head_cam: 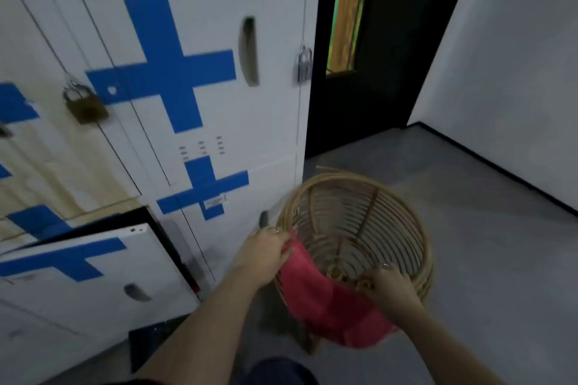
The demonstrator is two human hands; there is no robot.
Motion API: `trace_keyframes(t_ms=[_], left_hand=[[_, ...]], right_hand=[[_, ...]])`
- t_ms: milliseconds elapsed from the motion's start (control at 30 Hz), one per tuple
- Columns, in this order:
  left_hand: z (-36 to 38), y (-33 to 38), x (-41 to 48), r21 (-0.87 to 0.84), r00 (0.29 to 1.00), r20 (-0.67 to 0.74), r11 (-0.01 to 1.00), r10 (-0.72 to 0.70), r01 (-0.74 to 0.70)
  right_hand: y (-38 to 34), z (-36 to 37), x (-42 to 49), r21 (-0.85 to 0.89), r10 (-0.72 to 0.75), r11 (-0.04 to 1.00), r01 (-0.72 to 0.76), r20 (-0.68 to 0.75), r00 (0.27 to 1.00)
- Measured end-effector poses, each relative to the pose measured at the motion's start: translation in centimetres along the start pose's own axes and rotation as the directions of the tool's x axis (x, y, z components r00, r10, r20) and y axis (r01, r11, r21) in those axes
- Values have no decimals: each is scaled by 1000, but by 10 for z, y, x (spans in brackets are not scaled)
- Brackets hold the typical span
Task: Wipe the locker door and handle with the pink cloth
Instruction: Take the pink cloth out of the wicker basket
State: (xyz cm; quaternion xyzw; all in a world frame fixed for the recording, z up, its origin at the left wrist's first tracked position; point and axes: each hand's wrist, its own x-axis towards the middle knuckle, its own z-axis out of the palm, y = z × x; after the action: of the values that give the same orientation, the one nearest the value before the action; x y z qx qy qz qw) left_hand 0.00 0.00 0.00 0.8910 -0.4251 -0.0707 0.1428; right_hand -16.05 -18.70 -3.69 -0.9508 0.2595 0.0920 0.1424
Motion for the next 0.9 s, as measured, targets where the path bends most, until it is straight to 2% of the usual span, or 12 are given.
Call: trace_keyframes(t_ms=[100,233,333,400,467,533,600,700,767,900], left_hand=[[28,1,1,38,990,111,996,-86,82],[58,-1,3,34,956,235,984,-177,174],[75,-2,9,-127,926,275,945,-259,302],[84,2,14,-259,899,318,885,-300,387],[90,7,19,-344,880,308,820,-362,458],[93,6,23,-396,864,272,770,-422,501],[93,0,24,-433,853,259,734,-454,522],[88,-7,24,-437,857,251,737,-450,515],[80,-8,24,-491,845,275,689,-459,534],[54,-7,21,-636,851,323,571,-415,519]], right_hand=[[16,17,-8,-9,54,999,-53,58,997],[22,24,-10,78,91,993,-92,15,996],[27,18,-7,78,233,970,-230,-30,972],[29,15,-7,63,351,935,-349,-23,936],[32,15,-7,157,399,905,-396,15,917],[33,18,-4,268,388,880,-391,67,919],[33,17,0,287,390,868,-405,112,914],[30,12,6,250,424,853,-458,179,888],[24,7,8,264,444,833,-486,205,872],[13,-2,11,374,499,777,-506,124,858]])
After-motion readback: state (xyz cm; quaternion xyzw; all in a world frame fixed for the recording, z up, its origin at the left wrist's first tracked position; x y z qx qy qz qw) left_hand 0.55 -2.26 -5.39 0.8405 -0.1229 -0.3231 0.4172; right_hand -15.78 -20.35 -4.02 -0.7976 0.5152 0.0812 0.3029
